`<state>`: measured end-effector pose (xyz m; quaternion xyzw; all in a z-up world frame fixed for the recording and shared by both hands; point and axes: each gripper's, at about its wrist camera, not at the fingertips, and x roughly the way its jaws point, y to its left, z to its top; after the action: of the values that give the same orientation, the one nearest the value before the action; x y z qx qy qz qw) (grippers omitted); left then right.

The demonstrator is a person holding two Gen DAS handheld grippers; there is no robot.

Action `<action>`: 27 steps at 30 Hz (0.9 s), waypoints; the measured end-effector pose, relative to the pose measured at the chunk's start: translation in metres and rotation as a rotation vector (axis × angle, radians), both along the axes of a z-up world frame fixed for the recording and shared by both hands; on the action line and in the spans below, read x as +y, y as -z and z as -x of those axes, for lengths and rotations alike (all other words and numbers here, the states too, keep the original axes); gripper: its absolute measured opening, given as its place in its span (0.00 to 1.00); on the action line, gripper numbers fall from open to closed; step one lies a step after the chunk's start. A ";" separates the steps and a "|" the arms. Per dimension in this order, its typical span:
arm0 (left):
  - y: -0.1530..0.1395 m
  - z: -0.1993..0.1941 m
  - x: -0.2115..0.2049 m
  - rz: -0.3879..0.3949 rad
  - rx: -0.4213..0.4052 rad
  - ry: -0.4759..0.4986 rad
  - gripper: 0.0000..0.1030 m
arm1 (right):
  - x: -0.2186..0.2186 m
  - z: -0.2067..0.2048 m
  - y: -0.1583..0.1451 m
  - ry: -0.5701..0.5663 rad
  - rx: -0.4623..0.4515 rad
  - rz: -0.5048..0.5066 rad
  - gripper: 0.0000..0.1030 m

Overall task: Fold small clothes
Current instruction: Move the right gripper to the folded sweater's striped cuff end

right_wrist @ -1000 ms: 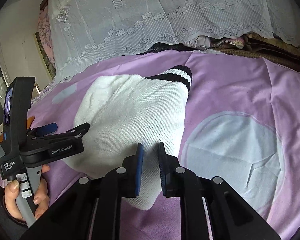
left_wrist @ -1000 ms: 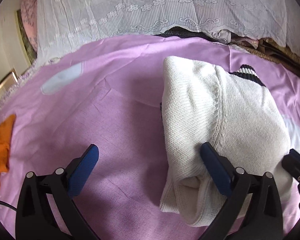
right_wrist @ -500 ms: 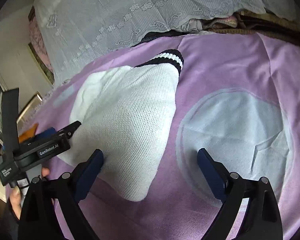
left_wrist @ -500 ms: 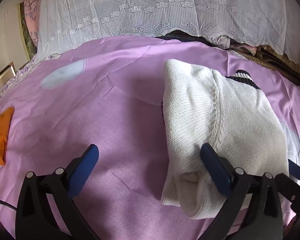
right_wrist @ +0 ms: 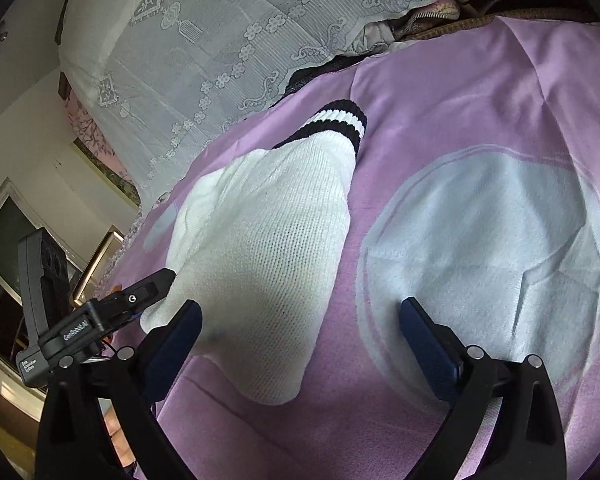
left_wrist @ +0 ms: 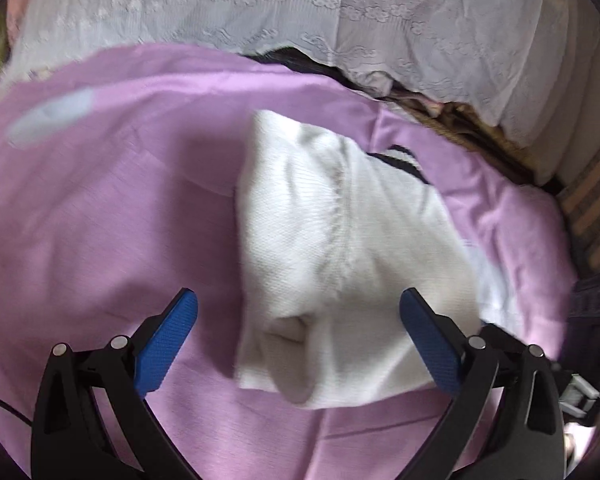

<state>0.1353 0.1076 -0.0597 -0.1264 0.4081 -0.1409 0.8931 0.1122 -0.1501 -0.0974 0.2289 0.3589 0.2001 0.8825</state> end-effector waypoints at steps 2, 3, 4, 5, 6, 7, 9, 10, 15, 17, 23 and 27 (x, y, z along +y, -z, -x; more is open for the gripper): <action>0.009 -0.009 0.003 0.071 0.058 0.035 0.96 | -0.002 0.003 0.001 0.001 0.001 -0.019 0.97; 0.014 -0.012 0.004 0.095 0.081 0.039 0.96 | -0.003 0.002 0.001 0.002 0.001 -0.030 0.97; 0.019 -0.017 0.006 0.122 0.106 0.048 0.96 | -0.005 0.002 0.002 0.004 0.002 -0.044 0.97; 0.022 -0.020 0.006 0.138 0.121 0.058 0.96 | -0.007 0.003 0.002 0.008 0.003 -0.061 0.97; 0.025 -0.022 0.006 0.149 0.131 0.070 0.96 | -0.010 0.003 0.002 0.011 0.005 -0.078 0.97; 0.026 -0.024 0.005 0.156 0.136 0.080 0.96 | -0.012 0.002 0.002 0.016 0.008 -0.099 0.97; 0.027 -0.030 0.003 0.184 0.148 0.097 0.96 | -0.015 -0.001 0.002 0.023 0.016 -0.121 0.97; 0.029 -0.033 0.004 0.200 0.154 0.104 0.96 | -0.016 -0.002 0.002 0.024 0.021 -0.123 0.97; 0.031 -0.045 0.003 0.251 0.166 0.119 0.96 | -0.018 -0.018 0.000 0.035 0.042 -0.192 0.95; 0.031 -0.050 0.001 0.274 0.169 0.132 0.96 | -0.019 -0.031 0.001 0.028 0.056 -0.237 0.89; 0.033 -0.058 -0.002 0.309 0.177 0.157 0.96 | -0.020 -0.079 0.009 0.040 0.105 -0.262 0.68; 0.031 -0.058 -0.011 0.255 0.160 0.159 0.96 | -0.016 -0.107 0.010 0.033 0.109 -0.263 0.66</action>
<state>0.1936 0.0967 -0.0910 -0.2168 0.4653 -0.2512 0.8206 0.2194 -0.1665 -0.1069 0.3589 0.3732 0.2179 0.8273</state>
